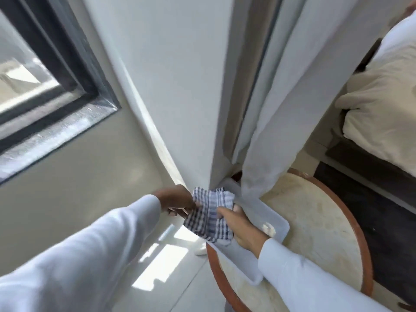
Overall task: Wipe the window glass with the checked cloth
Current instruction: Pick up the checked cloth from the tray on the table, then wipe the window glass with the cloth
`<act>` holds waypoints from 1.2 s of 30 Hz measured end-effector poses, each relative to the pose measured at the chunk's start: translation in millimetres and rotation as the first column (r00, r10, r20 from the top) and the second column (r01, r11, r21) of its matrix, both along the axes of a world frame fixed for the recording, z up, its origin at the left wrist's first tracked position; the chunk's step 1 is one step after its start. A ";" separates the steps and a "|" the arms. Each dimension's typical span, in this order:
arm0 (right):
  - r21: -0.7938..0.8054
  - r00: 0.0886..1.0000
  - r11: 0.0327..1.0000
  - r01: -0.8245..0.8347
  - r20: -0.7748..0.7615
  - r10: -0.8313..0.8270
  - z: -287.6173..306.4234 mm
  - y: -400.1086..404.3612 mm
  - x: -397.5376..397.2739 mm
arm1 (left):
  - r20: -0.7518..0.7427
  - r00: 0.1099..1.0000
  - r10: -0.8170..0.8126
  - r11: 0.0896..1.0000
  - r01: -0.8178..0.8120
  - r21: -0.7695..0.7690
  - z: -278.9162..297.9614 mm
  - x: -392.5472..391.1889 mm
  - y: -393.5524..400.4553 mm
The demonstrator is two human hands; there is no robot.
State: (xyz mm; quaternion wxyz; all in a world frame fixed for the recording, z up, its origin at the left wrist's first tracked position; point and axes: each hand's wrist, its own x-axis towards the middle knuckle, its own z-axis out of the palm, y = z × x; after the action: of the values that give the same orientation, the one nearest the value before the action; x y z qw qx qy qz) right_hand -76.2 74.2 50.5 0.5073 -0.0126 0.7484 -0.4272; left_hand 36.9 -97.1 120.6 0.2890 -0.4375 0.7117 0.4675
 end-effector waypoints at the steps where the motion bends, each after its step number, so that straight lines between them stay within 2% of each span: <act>1: -0.051 0.999 0.998 -0.037 0.019 0.038 23.6 -15.6 14.0 | 0.010 1.000 0.010 1.000 -0.010 -0.004 35.6 15.8 -16.2; 4: -0.272 0.988 0.951 -0.145 0.019 0.156 128.5 -74.5 70.1 | -0.019 0.997 0.077 0.996 -0.078 -0.047 164.7 79.7 -62.5; 7: -0.476 0.966 0.842 -0.254 -0.086 0.243 258.5 -127.0 128.8 | -0.152 0.977 0.148 0.972 -0.172 -0.159 297.4 147.6 -88.7; 9: -0.582 0.955 0.757 -0.297 -0.168 0.246 354.3 -149.4 168.8 | -0.282 0.940 0.193 0.924 -0.270 -0.269 387.6 198.3 -94.3; 12: -0.725 0.944 0.605 -0.328 -0.228 0.238 482.3 -167.4 219.3 | -0.501 0.840 0.207 0.823 -0.426 -0.375 506.4 269.8 -90.7; 16: -0.856 0.943 0.408 -0.317 -0.239 0.231 610.6 -193.3 275.8 | -0.773 0.616 0.149 0.626 -0.664 -0.409 629.4 357.3 -68.1; 19: -0.914 0.906 0.300 -0.272 -0.137 0.401 677.6 -213.0 316.2 | -0.842 0.538 0.050 0.346 -0.800 -0.490 676.8 420.0 -48.0; 20: -0.927 0.894 0.274 -0.257 -0.120 0.432 694.1 -219.0 330.4 | -0.834 0.552 0.013 0.199 -0.819 -0.539 682.4 440.1 -42.3; 21: -0.937 0.896 0.252 -0.242 -0.116 0.429 706.0 -223.3 343.4 | -0.811 0.585 -0.008 0.010 -0.811 -0.585 682.1 457.3 -38.6; 23: -0.964 0.939 0.165 -0.208 -0.150 0.308 727.0 -234.7 377.7 | -0.763 0.646 -0.005 -0.406 -0.699 -0.589 675.6 495.1 -38.2; 24: -0.972 0.966 0.089 -0.217 -0.201 0.161 734.5 -240.5 394.7 | -0.747 0.665 0.007 -0.549 -0.621 -0.559 671.0 512.9 -42.1; 25: -0.959 0.959 0.006 -0.282 -0.282 -0.026 740.3 -247.3 410.3 | -0.731 0.682 0.024 -0.629 -0.558 -0.541 666.7 529.8 -47.6; 26: -0.916 0.904 -0.047 -0.398 -0.383 -0.192 743.3 -257.4 426.1 | -0.718 0.694 0.048 -0.656 -0.520 -0.546 662.9 545.3 -54.1; 27: -0.823 0.778 -0.043 -0.566 -0.517 -0.357 744.2 -273.5 442.1 | -0.707 0.703 0.074 -0.651 -0.503 -0.569 661.1 559.7 -62.6; 29: -0.542 0.451 0.001 -0.840 -0.700 -0.553 741.4 -314.2 466.7 | -0.669 0.739 0.081 -0.627 -0.484 -0.610 657.3 576.1 -82.3; 31: -0.277 0.196 0.069 -0.958 -0.813 -0.548 724.5 -344.0 492.0 | -0.648 0.760 0.043 -0.609 -0.494 -0.620 652.8 580.1 -103.1; 32: -0.160 0.083 0.105 -0.982 -0.850 -0.519 712.2 -354.8 504.0 | -0.669 0.743 0.010 -0.583 -0.539 -0.608 651.0 580.6 -113.5; 34: 0.043 -0.115 0.130 -0.991 -0.776 -0.620 693.3 -372.9 523.2 | -0.719 0.694 -0.032 -0.523 -0.625 -0.580 647.8 584.6 -131.0; 36: 0.159 -0.218 0.153 -0.975 -0.589 -0.778 708.6 -387.3 533.1 | -0.723 0.690 -0.040 -0.525 -0.630 -0.572 643.4 591.3 -145.7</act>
State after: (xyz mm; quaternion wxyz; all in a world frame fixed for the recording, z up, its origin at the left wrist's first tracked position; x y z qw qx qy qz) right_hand 456.9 -313.1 759.1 -0.3507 -0.8144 0.2563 -0.3848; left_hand 628.3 -242.8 763.9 -0.5298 -0.5671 0.6043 -0.1803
